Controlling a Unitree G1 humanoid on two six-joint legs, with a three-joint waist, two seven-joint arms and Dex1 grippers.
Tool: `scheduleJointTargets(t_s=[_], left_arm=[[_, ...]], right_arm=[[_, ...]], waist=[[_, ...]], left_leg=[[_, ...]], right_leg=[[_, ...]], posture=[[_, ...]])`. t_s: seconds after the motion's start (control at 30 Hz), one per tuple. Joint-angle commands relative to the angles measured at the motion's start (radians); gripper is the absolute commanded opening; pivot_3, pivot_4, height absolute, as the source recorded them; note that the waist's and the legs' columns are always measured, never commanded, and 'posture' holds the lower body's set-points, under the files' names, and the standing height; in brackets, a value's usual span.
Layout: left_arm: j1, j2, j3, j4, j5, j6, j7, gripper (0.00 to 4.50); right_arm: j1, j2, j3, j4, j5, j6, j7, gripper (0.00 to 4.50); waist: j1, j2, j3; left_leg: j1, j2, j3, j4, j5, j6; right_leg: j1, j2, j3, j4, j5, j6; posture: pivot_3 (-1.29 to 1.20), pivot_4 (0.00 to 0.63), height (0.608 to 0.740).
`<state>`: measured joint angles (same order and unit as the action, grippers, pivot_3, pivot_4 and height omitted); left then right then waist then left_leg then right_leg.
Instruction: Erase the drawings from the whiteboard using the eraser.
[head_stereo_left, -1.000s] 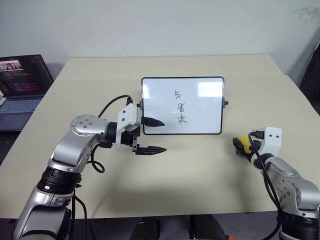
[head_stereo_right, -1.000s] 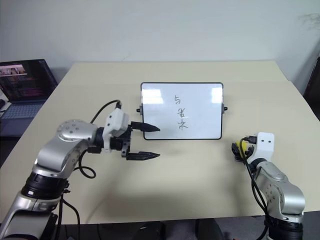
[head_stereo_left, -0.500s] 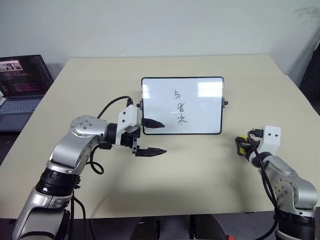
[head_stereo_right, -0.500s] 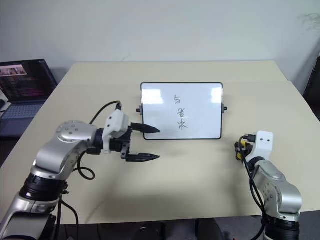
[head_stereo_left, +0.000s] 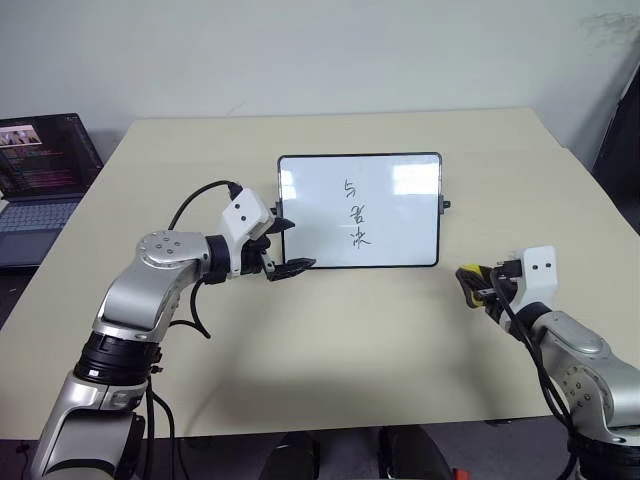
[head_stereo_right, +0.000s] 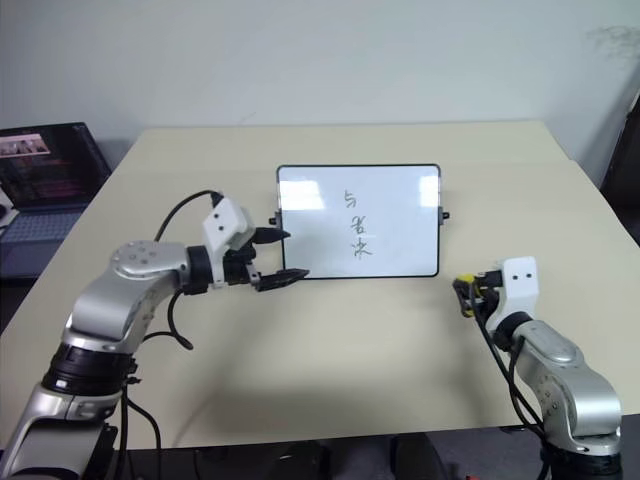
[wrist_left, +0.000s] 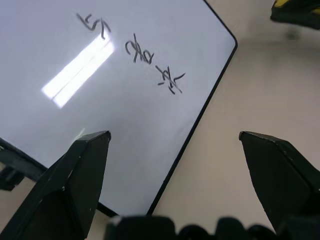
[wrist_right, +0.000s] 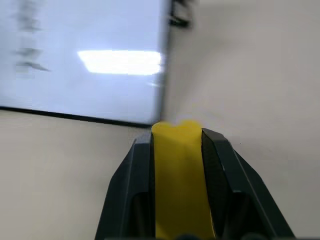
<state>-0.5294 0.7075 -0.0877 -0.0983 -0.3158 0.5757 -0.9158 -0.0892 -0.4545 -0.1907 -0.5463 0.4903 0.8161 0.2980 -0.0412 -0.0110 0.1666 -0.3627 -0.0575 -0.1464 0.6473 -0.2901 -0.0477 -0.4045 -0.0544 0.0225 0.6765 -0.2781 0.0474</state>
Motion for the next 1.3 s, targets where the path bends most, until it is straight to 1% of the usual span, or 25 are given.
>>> scheduleJointTargets(t_s=[0.03,0.13,0.2,0.27,0.3,0.43,0.6,0.7,0.8,0.93,1.17,1.3], left_arm=[[-0.019,-0.017,0.059,-0.033,0.001,0.056,0.089,4.5],[-0.028,-0.052,0.07,-0.018,0.018,0.065,0.16,4.5],[-0.036,-0.074,0.08,-0.013,0.017,0.076,0.196,4.5],[-0.046,-0.094,0.089,-0.002,0.019,0.087,0.232,4.5],[-0.05,-0.101,0.093,0.006,0.018,0.095,0.243,4.5],[-0.075,-0.124,0.086,0.043,0.04,0.101,0.289,4.5],[-0.101,-0.126,0.093,0.058,0.046,0.112,0.313,4.5],[-0.114,-0.123,0.098,0.072,0.051,0.115,0.323,4.5],[-0.149,-0.116,0.074,0.071,0.049,0.118,0.292,4.5],[-0.167,-0.106,0.075,0.099,0.045,0.119,0.262,4.5],[-0.175,-0.084,0.078,0.126,0.032,0.131,0.199,4.5],[-0.182,-0.078,0.088,0.153,0.037,0.133,0.189,4.5]], right_arm=[[-0.097,-0.03,0.063,-0.055,-0.001,-0.041,0.055,0.96],[-0.207,-0.047,0.168,-0.024,-0.066,-0.079,0.082,0.96],[-0.283,-0.039,0.248,0.02,-0.123,-0.129,0.099,0.96],[-0.406,0.007,0.357,0.132,-0.212,-0.226,0.114,0.96],[-0.446,0.027,0.388,0.177,-0.242,-0.26,0.117,0.96],[-0.622,0.128,0.457,0.403,-0.335,-0.402,0.132,0.96],[-0.762,0.167,0.478,0.631,-0.434,-0.581,0.159,0.96],[-0.802,0.174,0.475,0.728,-0.478,-0.665,0.164,0.96],[-0.864,0.181,0.47,0.88,-0.526,-0.772,0.149,0.96],[-0.93,0.203,0.468,1.083,-0.576,-0.892,0.133,0.96],[-1.04,0.255,0.467,1.4,-0.642,-1.046,0.083,0.96],[-1.078,0.282,0.473,1.54,-0.671,-1.07,0.076,0.96]], waist=[[-0.002,0.0,0.0],[0.0,-0.001,0.0],[0.0,-0.001,0.0],[-0.002,-0.001,0.0],[-0.005,-0.002,0.0],[-0.007,-0.002,0.0],[-0.004,-0.002,-0.001],[-0.004,-0.002,-0.001],[-0.007,-0.002,-0.001],[-0.016,-0.002,-0.001],[-0.032,-0.002,-0.001],[-0.044,-0.003,-0.001]], left_leg=[[0.0,0.0,0.0,0.0,0.0,0.0],[0.0,0.0,-0.001,0.002,0.0,0.0],[0.0,0.0,-0.001,0.002,0.0,0.0],[0.0,0.0,-0.002,0.002,0.0,-0.001],[0.0,0.0,-0.001,0.003,0.001,-0.001],[-0.001,0.0,-0.001,0.002,0.003,-0.005],[-0.002,-0.001,-0.001,0.002,0.003,-0.006],[-0.003,-0.001,-0.001,0.002,0.003,-0.006],[-0.002,-0.001,-0.001,0.001,0.003,-0.006],[-0.002,-0.001,0.0,0.001,0.003,-0.006],[-0.002,0.0,0.005,0.0,0.003,-0.006],[-0.002,0.0,0.011,-0.001,0.003,-0.006]], right_leg=[[0.0,0.0,0.0,0.0,0.0,0.0],[0.0,0.0,0.0,0.002,0.0,0.0],[0.0,0.0,-0.001,0.002,0.0,0.0],[0.0,0.0,-0.001,0.002,0.0,0.0],[-0.001,0.0,-0.001,0.002,0.0,0.0],[-0.002,0.0,-0.001,0.002,0.0,-0.001],[-0.003,-0.001,-0.001,0.0,0.0,-0.001],[-0.004,-0.001,-0.001,0.0,0.0,-0.001],[-0.004,-0.001,-0.001,0.001,0.001,-0.001],[-0.004,-0.001,0.0,0.002,0.001,-0.001],[-0.008,-0.001,0.005,0.003,0.001,-0.001],[-0.01,-0.001,0.011,0.004,0.001,-0.001]], posture=[[0.0,0.15,0.74],[0.0,0.15,0.74],[0.0,0.15,0.74],[0.0,0.15,0.74],[0.0,0.15,0.74],[0.0,0.15,0.74],[0.0,0.15,0.74],[0.0,0.15,0.74],[0.0,0.15,0.74],[0.0,0.15,0.74],[0.0,0.15,0.74],[0.0,0.15,0.74]])
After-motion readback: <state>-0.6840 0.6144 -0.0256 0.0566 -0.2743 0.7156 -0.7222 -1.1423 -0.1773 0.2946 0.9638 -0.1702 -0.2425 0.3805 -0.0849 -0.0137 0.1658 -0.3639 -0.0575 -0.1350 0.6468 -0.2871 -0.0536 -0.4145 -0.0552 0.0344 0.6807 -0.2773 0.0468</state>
